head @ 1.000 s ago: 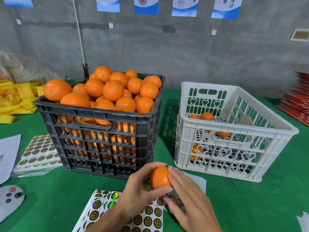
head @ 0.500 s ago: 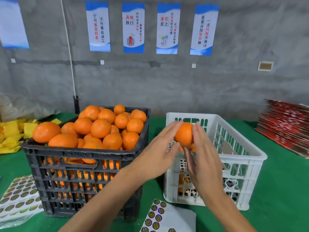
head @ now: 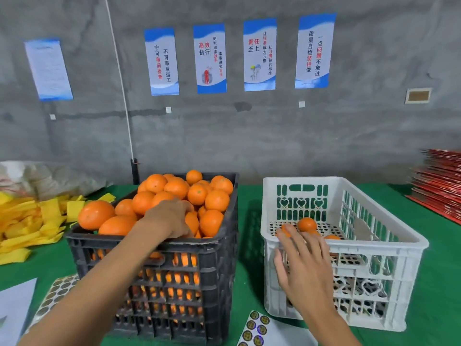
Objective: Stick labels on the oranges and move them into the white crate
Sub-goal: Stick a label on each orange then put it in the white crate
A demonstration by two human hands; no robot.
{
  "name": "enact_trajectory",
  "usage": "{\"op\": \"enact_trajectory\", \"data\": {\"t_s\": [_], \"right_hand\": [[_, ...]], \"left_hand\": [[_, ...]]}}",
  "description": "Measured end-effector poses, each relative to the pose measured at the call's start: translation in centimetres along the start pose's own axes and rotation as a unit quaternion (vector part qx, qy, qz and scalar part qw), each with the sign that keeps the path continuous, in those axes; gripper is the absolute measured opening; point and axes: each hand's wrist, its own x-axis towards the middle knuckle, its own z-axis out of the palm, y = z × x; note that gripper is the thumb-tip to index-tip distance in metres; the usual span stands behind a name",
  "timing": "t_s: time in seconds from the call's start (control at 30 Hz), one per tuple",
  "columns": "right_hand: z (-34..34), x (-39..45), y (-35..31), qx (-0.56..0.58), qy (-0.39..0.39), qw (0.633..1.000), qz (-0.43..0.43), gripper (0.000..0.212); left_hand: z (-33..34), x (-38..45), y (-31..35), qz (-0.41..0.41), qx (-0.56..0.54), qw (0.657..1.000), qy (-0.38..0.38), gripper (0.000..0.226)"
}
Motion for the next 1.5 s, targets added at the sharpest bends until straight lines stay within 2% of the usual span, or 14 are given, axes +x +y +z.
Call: {"op": "enact_trajectory", "data": {"t_s": [0.1, 0.2, 0.27, 0.3, 0.4, 0.57, 0.67, 0.73, 0.87, 0.97, 1.03, 1.17, 1.37, 1.5], "right_hand": [[0.0, -0.2, 0.5, 0.006, -0.004, 1.0, -0.013, 0.04], [0.0, -0.4, 0.8, 0.007, -0.01, 1.0, -0.009, 0.039], [-0.1, -0.5, 0.7, 0.014, -0.011, 1.0, -0.008, 0.039], [-0.2, -0.4, 0.6, 0.02, -0.009, 1.0, -0.006, 0.038], [-0.9, 0.1, -1.2, 0.075, -0.013, 0.997, -0.014, 0.043], [-3.5, 1.1, -7.2, 0.276, -0.033, 0.96, -0.025, 0.075], [-4.6, -0.4, -8.6, 0.405, -0.025, 0.912, 0.051, 0.085], [-4.9, -2.6, -8.4, 0.422, -0.029, 0.904, 0.054, 0.083], [-4.3, -7.0, -5.2, 0.338, -0.188, 0.919, 0.076, 0.073], [-3.7, -10.6, -2.2, 0.27, -0.325, 0.906, 0.026, 0.059], [-3.1, -12.6, -0.4, 0.254, -0.354, 0.9, 0.004, 0.047], [-1.6, -14.2, 1.5, 0.205, -0.453, 0.868, -0.015, 0.072], [-0.4, -14.5, 2.1, 0.207, -0.472, 0.857, 0.021, 0.086], [-0.4, -14.7, 2.0, 0.209, -0.444, 0.871, 0.027, 0.072]], "left_hand": [[-0.4, 0.6, 0.6, -0.01, 0.036, 0.999, -0.029, 0.085], [-0.1, -0.1, 0.4, 0.0, 0.039, 0.999, 0.023, 0.077], [0.5, -0.9, -0.1, 0.018, -0.051, 0.995, 0.083, 0.069], [0.6, -1.3, -0.2, 0.034, -0.154, 0.98, 0.118, 0.07], [0.0, -3.8, 1.3, 0.098, -0.428, 0.873, 0.212, 0.063], [1.3, -9.8, 6.6, 0.247, -0.511, 0.789, 0.237, 0.065], [3.8, -12.6, 8.3, 0.256, -0.597, 0.734, 0.2, 0.065], [5.9, -13.5, 8.6, 0.235, -0.643, 0.712, 0.159, 0.062], [12.4, -13.3, 8.7, 0.201, -0.649, 0.733, 0.023, 0.05], [17.9, -12.6, 7.6, 0.158, -0.591, 0.788, -0.063, 0.065], [20.9, -12.4, 7.2, 0.164, -0.522, 0.831, -0.098, 0.072], [24.6, -12.9, 7.3, 0.198, -0.476, 0.85, -0.107, 0.069], [25.4, -12.9, 7.5, 0.156, -0.531, 0.828, -0.088, 0.066], [25.3, -13.2, 7.5, 0.167, -0.524, 0.833, -0.062, 0.064]]}}
